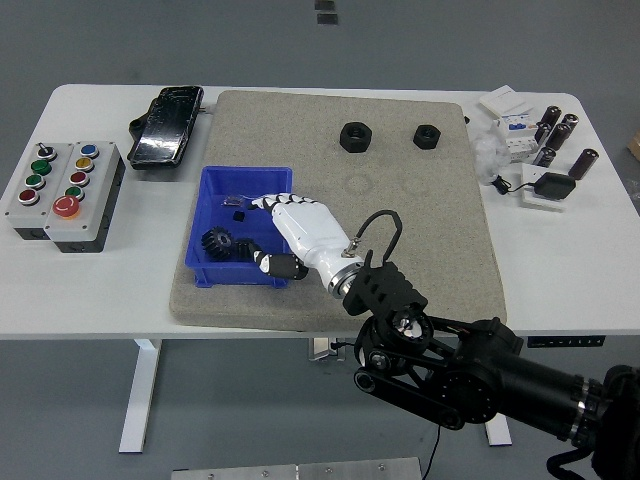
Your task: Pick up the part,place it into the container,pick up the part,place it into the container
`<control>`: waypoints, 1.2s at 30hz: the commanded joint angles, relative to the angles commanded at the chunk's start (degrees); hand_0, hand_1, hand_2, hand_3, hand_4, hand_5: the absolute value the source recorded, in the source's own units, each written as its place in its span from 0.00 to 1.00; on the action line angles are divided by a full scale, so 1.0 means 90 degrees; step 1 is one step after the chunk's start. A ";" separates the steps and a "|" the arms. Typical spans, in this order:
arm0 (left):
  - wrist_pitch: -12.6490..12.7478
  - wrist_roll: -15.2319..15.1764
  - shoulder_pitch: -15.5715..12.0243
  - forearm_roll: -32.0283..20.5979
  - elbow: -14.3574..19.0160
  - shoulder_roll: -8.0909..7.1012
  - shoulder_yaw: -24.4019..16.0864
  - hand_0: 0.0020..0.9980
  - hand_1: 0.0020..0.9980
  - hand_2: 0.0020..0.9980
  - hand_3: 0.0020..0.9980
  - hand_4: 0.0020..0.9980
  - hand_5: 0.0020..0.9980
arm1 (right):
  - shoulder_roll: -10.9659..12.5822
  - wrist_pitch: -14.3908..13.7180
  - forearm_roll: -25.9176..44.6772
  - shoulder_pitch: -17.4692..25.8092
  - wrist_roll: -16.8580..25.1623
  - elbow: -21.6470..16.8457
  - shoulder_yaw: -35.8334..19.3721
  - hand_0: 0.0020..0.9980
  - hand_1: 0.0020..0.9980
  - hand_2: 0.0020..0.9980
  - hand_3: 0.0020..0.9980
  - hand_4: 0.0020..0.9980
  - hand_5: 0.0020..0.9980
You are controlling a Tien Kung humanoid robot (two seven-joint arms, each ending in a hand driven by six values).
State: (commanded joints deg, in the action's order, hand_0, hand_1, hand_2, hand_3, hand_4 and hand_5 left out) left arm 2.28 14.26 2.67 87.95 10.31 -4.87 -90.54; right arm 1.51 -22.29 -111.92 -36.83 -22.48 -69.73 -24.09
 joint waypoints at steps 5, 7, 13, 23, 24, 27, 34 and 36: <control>-0.0005 -0.0001 -0.0001 0.0025 0.0000 0.0003 -0.0014 0.67 0.63 0.55 0.60 0.71 0.37 | 0.0058 -0.0311 0.0302 0.0235 0.0268 -0.0124 -0.0496 0.82 0.91 0.89 0.82 0.78 0.40; -0.0004 -0.0005 -0.0003 0.0023 0.0000 0.0004 -0.0014 0.67 0.63 0.55 0.60 0.71 0.37 | 0.0149 -0.0545 0.0573 0.0425 0.0514 -0.0196 -0.0808 0.82 0.91 0.89 0.82 0.78 0.40; 0.0005 -0.0019 -0.0019 -0.0050 0.0000 0.0008 0.0035 0.67 0.63 0.55 0.60 0.71 0.36 | 0.0535 -0.1060 0.1650 0.1142 0.1437 -0.0321 -0.1957 0.73 0.80 0.78 0.72 0.76 0.40; 0.0019 -0.0028 -0.0051 -0.0172 0.0000 -0.0030 0.0156 0.67 0.63 0.55 0.60 0.71 0.36 | 0.1270 -0.0639 0.3265 0.2471 0.2856 -0.0443 -0.3979 0.71 0.75 0.76 0.70 0.75 0.38; 0.0023 -0.0036 -0.0047 -0.0193 0.0000 -0.0044 0.0171 0.67 0.63 0.55 0.60 0.71 0.36 | 0.1317 -0.0579 0.3390 0.2593 0.2956 -0.0461 -0.4138 0.71 0.75 0.76 0.70 0.75 0.38; 0.0033 -0.0047 -0.0045 -0.0235 0.0000 -0.0083 0.0203 0.67 0.63 0.55 0.60 0.71 0.36 | 0.1370 -0.0435 0.3769 0.3008 0.3240 -0.0557 -0.4673 0.71 0.75 0.76 0.70 0.75 0.38; 0.0007 -0.0025 -0.0069 -0.0183 0.0000 -0.0097 0.0212 0.67 0.63 0.55 0.60 0.70 0.36 | 0.1037 -0.0271 0.4007 0.3337 0.3587 -0.0680 -0.5766 0.70 0.73 0.75 0.69 0.77 0.40; -0.0012 -0.0025 -0.0045 -0.0147 0.0000 -0.0124 0.0210 0.67 0.63 0.55 0.60 0.70 0.36 | 0.0996 -0.0250 0.3976 0.3335 0.3589 -0.0685 -0.6044 0.70 0.73 0.75 0.69 0.77 0.40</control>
State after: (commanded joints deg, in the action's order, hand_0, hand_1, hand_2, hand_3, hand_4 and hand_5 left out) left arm 2.17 14.04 2.27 86.63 10.31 -5.99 -88.65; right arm 10.47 -24.54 -76.14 -6.82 9.82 -75.90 -78.49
